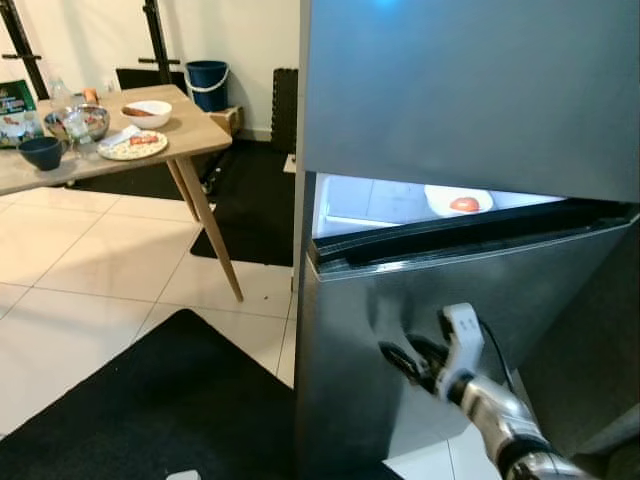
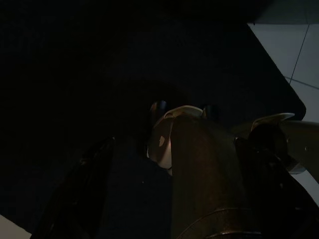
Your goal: Restocking fridge
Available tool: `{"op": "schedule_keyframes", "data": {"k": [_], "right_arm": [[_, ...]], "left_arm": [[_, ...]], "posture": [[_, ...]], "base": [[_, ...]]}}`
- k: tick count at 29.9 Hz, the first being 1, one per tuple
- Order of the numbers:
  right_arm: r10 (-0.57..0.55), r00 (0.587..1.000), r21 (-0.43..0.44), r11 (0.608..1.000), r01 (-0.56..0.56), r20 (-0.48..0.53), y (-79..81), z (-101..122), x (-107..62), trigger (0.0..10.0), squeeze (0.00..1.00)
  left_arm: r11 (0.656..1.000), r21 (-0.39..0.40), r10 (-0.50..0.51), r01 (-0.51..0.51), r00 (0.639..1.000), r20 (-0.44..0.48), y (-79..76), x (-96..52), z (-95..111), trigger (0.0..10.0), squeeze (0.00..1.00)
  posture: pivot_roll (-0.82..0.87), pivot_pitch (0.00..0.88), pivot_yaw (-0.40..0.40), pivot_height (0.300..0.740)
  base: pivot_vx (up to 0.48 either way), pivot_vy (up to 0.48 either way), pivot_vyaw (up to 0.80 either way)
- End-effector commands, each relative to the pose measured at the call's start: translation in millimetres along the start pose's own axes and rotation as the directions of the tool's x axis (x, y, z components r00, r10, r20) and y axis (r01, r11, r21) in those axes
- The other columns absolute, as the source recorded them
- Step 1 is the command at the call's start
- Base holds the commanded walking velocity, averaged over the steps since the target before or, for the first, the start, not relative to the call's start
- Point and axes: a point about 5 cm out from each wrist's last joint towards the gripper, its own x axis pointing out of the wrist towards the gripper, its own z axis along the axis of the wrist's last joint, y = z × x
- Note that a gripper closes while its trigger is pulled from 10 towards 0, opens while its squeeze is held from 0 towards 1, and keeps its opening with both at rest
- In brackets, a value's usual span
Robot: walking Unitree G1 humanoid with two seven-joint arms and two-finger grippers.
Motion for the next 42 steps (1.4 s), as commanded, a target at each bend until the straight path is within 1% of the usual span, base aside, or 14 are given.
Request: {"op": "schedule_keyframes", "data": {"k": [1,8,14,16,18,20,23,27,29,31,33,35,36,42], "right_arm": [[-0.009,1.0,-0.052,0.999,0.009,0.013,4.8,15,12.3,10.0,0.0],[-0.05,0.999,-0.152,0.987,0.051,0.011,15.4,43,36.0,10.0,0.0],[0.065,0.981,-0.093,0.992,-0.084,-0.183,24.6,-13,19.0,10.0,0.0],[0.15,0.894,-0.079,0.976,-0.201,-0.421,32.2,-76,-15.2,10.0,0.0],[0.146,0.875,-0.082,0.975,-0.206,-0.462,32.4,-87,-23.4,10.0,0.0],[0.006,0.813,-0.089,0.994,-0.071,-0.582,24.0,-126,-59.8,10.0,0.0],[-0.109,0.754,-0.088,0.994,0.068,-0.647,17.7,-150,-89.9,10.0,0.0],[-0.228,0.678,-0.088,0.968,0.235,-0.698,12.0,-172,-125.0,10.0,0.0],[-0.228,0.678,-0.088,0.968,0.235,-0.698,12.0,-172,-125.0,10.0,0.0],[-0.275,0.631,-0.103,0.95,0.296,-0.726,10.3,-181,-142.7,10.0,0.0],[-0.335,0.53,-0.171,0.927,0.335,-0.779,7.8,-194,-172.2,10.0,0.0],[-0.335,0.53,-0.171,0.927,0.335,-0.779,7.8,-194,-172.2,10.0,0.0],[-0.363,0.47,-0.232,0.921,0.313,-0.805,7.3,-200,-185.8,10.0,0.0],[-0.379,0.439,-0.268,0.918,0.294,-0.815,7.9,-202,-190.4,10.0,0.0]], "left_arm": [[1.0,-0.007,-0.003,0.003,0.999,-0.037,-1.3,-1.6,-11,10.0,0.0],[1.0,-0.024,0.011,-0.012,1.0,-0.028,1.9,-3.2,-12,10.0,0.0],[0.999,-0.038,0.021,-0.022,0.999,-0.036,4.4,-6.0,-19,10.0,0.0],[0.999,-0.031,0.019,-0.02,0.998,-0.055,4.3,-7.3,-25,10.0,0.0],[0.999,-0.028,0.018,-0.019,0.998,-0.057,4.1,-7.4,-25,10.0,0.0],[1.0,-0.017,0.011,-0.012,0.998,-0.054,3.1,-6.2,-22,10.0,0.0],[1.0,-0.01,0.007,-0.007,0.999,-0.043,2.5,-4.7,-17,10.0,0.0],[1.0,0.0,0.009,-0.009,0.999,-0.034,3.6,-3.6,-11,10.0,0.0],[1.0,0.0,0.009,-0.009,0.999,-0.034,3.6,-3.6,-11,10.0,0.0],[1.0,0.007,0.011,-0.011,0.999,-0.032,4.4,-3.2,-9,10.0,0.0],[1.0,0.022,0.018,-0.018,0.999,-0.032,5.9,-3.1,-7,10.0,0.0],[1.0,0.022,0.018,-0.018,0.999,-0.032,5.9,-3.1,-7,10.0,0.0],[0.999,0.032,0.019,-0.018,0.999,-0.031,5.0,-2.3,-5,10.0,0.0],[0.999,0.047,0.024,-0.023,0.999,-0.024,5.2,-1.3,-1,10.0,0.0]], "posture": [[-0.05,0.0,-0.055,0.74],[-0.01,0.0,-0.073,0.74],[-0.01,0.0,-0.073,0.74],[-0.02,0.0,-0.068,0.74],[-0.02,0.0,-0.068,0.74],[-0.03,0.0,-0.063,0.74],[-0.04,0.0,-0.059,0.74],[-0.04,0.0,-0.052,0.74],[-0.04,0.0,-0.052,0.74],[-0.05,0.0,-0.05,0.74],[-0.05,0.0,-0.046,0.74],[-0.05,0.0,-0.046,0.74],[-0.05,0.0,-0.047,0.74],[-0.06,0.0,-0.034,0.74]], "base": [[0.0,0.0,0.0],[0.0,0.0,0.0],[0.0,0.0,0.0],[0.0,0.0,0.0],[0.0,0.0,0.0],[0.0,0.0,0.0],[0.0,0.0,0.0],[0.0,0.0,0.0],[0.0,0.0,0.0],[0.0,0.0,0.0],[0.0,0.0,0.27],[0.0,0.0,0.54],[0.0,0.0,0.8],[0.0,0.0,0.8]]}}
